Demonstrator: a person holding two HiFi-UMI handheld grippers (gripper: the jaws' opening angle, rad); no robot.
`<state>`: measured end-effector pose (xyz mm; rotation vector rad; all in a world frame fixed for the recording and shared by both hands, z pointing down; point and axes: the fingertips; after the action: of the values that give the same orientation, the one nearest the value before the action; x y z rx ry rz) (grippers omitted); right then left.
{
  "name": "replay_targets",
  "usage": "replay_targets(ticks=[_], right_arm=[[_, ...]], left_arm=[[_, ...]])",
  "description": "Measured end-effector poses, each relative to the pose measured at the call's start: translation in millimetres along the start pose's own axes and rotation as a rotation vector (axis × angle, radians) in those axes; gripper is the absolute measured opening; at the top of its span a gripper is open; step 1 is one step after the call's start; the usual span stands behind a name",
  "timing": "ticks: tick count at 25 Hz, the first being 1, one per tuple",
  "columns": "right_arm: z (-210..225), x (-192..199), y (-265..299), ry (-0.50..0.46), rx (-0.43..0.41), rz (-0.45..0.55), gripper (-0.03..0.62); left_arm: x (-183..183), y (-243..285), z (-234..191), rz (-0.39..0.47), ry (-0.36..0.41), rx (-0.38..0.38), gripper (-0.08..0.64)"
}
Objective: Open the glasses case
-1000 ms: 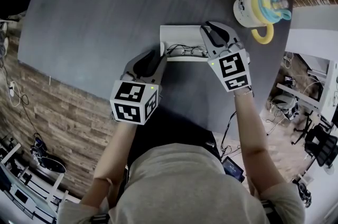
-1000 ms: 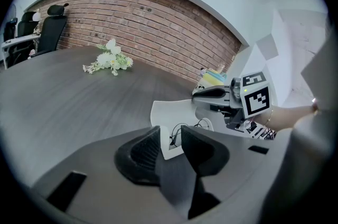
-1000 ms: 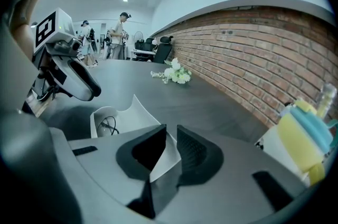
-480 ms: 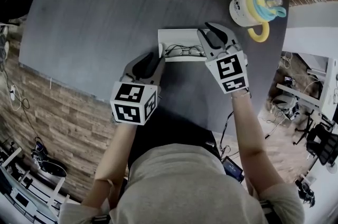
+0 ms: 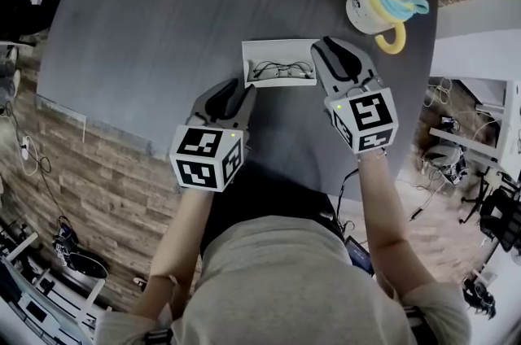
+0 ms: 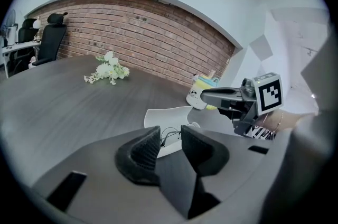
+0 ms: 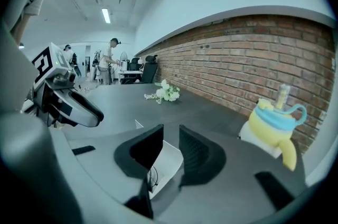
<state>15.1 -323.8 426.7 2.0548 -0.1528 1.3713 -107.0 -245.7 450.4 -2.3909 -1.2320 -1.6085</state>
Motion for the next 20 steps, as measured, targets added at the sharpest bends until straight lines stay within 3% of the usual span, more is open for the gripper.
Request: replay_targets(ticks=[7, 13, 20], right_arm=[[-1, -17, -40, 0.115, -0.009, 0.069, 0.083], [-3, -29, -75, 0.202, -0.02, 0.145, 0.006], [-23, -32, -114, 0.267, -0.064, 0.182, 0.005]], left_arm=[[-12, -16, 16, 0.034, 0.049, 0.013, 0.12], [-22, -25, 40, 0.052, 0.131, 0.036, 0.07], [-16, -33, 69, 0.011, 0.235, 0.072, 0.044]])
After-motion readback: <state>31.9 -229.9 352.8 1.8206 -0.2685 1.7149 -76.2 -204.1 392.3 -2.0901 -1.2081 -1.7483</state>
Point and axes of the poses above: the fingertips, and each gripper's own axes: y forward along the fingers, z to its right, x out of its underside, and after that the axes turned 11 degrees about x, right-handed
